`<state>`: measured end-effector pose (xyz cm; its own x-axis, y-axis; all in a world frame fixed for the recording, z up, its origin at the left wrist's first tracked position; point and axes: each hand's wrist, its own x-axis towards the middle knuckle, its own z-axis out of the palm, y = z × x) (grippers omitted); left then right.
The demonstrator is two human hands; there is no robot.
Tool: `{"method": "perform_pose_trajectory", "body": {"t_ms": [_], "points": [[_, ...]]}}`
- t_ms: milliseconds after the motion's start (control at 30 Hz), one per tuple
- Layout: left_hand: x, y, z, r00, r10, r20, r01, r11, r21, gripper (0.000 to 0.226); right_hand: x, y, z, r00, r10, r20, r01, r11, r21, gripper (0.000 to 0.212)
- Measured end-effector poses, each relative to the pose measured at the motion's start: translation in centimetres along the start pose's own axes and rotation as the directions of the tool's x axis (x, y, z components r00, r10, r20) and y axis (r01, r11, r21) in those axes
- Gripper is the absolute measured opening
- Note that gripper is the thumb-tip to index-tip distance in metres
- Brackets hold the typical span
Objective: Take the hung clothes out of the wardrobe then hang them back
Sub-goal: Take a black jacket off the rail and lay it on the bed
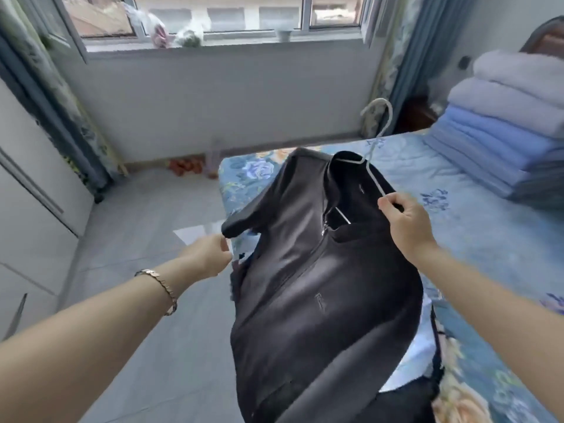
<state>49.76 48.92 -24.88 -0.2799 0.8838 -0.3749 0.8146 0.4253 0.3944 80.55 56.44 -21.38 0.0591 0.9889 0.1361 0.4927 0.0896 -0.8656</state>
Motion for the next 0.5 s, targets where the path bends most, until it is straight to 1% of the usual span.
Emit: {"method": "perform_pose_trajectory", "body": {"t_ms": [33, 133, 200, 267, 400, 433, 500], "points": [[1.3, 1.3, 1.5, 1.0, 0.015, 0.027, -0.016, 1.0, 0.023, 0.013, 1.0, 3.2, -1.1, 0.998, 0.049, -0.044, -0.051, 0.998, -0.034, 0.014], [4.9, 4.7, 5.7, 0.996, 0.043, 0.081, -0.05, 0.994, 0.097, 0.011, 3.1, 13.0, -3.4, 0.966, 0.204, -0.156, -0.227, 0.963, -0.143, 0.02], [7.0, 6.6, 8.5, 0.991, 0.049, 0.124, -0.058, 0.995, 0.076, 0.013, 3.6, 18.9, -4.2, 0.917, 0.324, -0.233, -0.37, 0.908, -0.195, 0.023], [9.0, 8.0, 11.5, 0.985, 0.05, 0.168, -0.057, 0.998, 0.037, 0.02, 3.8, 24.2, -4.4, 0.852, 0.436, -0.291, -0.502, 0.838, -0.215, 0.025], [12.7, 9.5, 16.5, 0.978, 0.028, 0.209, -0.036, 0.999, 0.033, 0.016, 5.0, 30.7, -3.8, 0.73, 0.564, -0.386, -0.667, 0.712, -0.222, 0.025], [13.5, 9.6, 17.5, 0.976, 0.01, 0.216, -0.016, 0.999, 0.029, 0.016, 5.5, 31.8, -3.8, 0.709, 0.582, -0.398, -0.69, 0.689, -0.222, 0.026], [15.0, 9.7, 19.4, 0.973, -0.016, 0.229, 0.013, 1.0, 0.015, 0.016, 6.7, 33.7, -4.2, 0.691, 0.596, -0.409, -0.71, 0.664, -0.233, 0.026]]}}
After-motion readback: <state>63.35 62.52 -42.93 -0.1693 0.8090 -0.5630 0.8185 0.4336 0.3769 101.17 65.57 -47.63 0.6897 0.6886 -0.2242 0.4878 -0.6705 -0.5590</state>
